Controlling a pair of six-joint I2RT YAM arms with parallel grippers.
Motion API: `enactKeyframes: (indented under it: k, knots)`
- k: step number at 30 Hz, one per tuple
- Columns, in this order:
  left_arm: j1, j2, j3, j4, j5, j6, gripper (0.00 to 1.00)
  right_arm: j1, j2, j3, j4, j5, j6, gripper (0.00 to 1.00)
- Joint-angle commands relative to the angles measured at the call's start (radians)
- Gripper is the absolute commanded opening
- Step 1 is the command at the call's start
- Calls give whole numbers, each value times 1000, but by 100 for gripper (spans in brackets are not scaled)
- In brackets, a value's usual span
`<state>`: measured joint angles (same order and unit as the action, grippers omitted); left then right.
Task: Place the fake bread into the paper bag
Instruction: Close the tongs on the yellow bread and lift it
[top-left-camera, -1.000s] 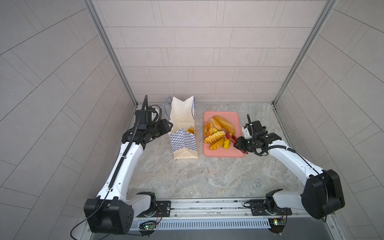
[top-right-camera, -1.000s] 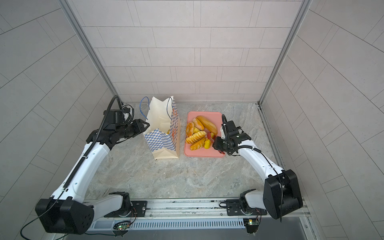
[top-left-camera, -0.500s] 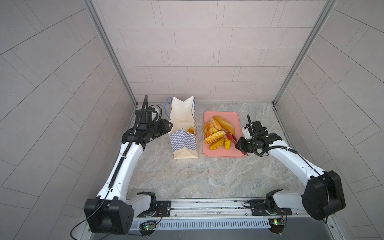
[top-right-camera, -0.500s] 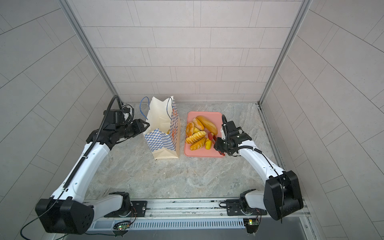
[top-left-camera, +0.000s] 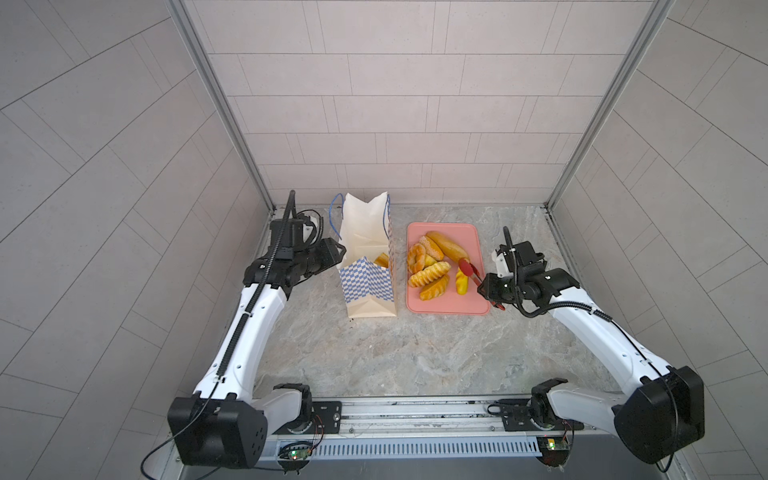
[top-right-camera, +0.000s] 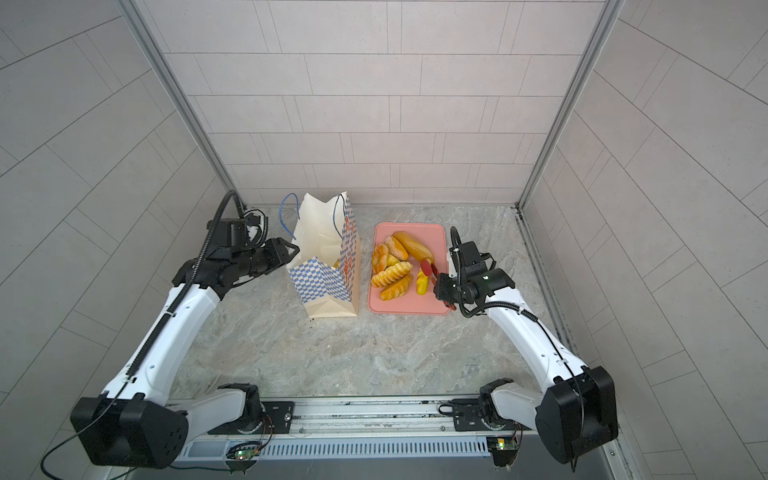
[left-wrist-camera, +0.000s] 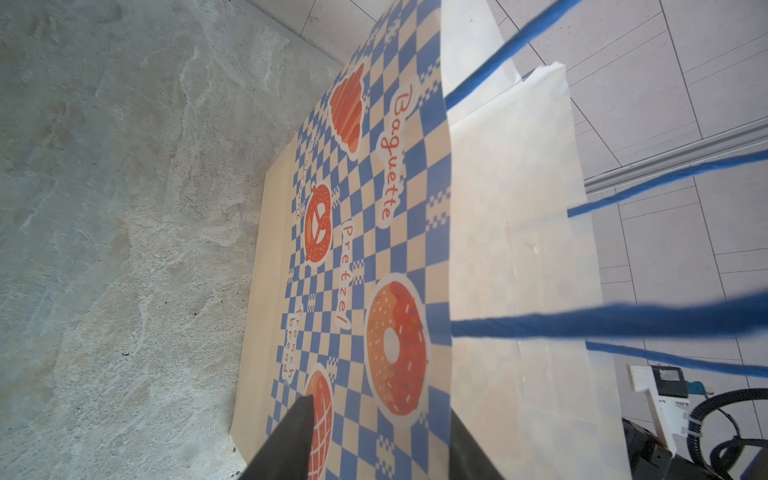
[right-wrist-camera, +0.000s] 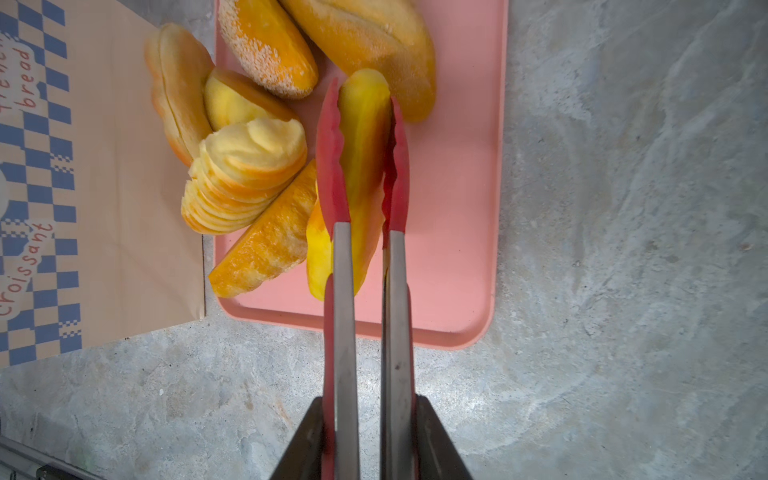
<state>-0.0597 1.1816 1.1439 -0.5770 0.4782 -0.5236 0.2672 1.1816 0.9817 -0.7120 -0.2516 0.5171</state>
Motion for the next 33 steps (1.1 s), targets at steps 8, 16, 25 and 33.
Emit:
enactKeyframes:
  k: [8, 16, 25, 33]
  knots:
    - [-4, -10, 49, -4, 20, -7, 51, -6, -57, 119, -84, 68, -52, 31]
    - [-6, -7, 78, -4, 36, -16, 50, -7, -62, 186, -113, 67, -62, 31]
    - [-6, 2, 80, -4, 34, -13, 33, -10, -51, 257, -138, 68, -75, 32]
    - [-6, 4, 76, 0, 34, -13, 16, -19, -41, 301, -146, 69, -80, 32]
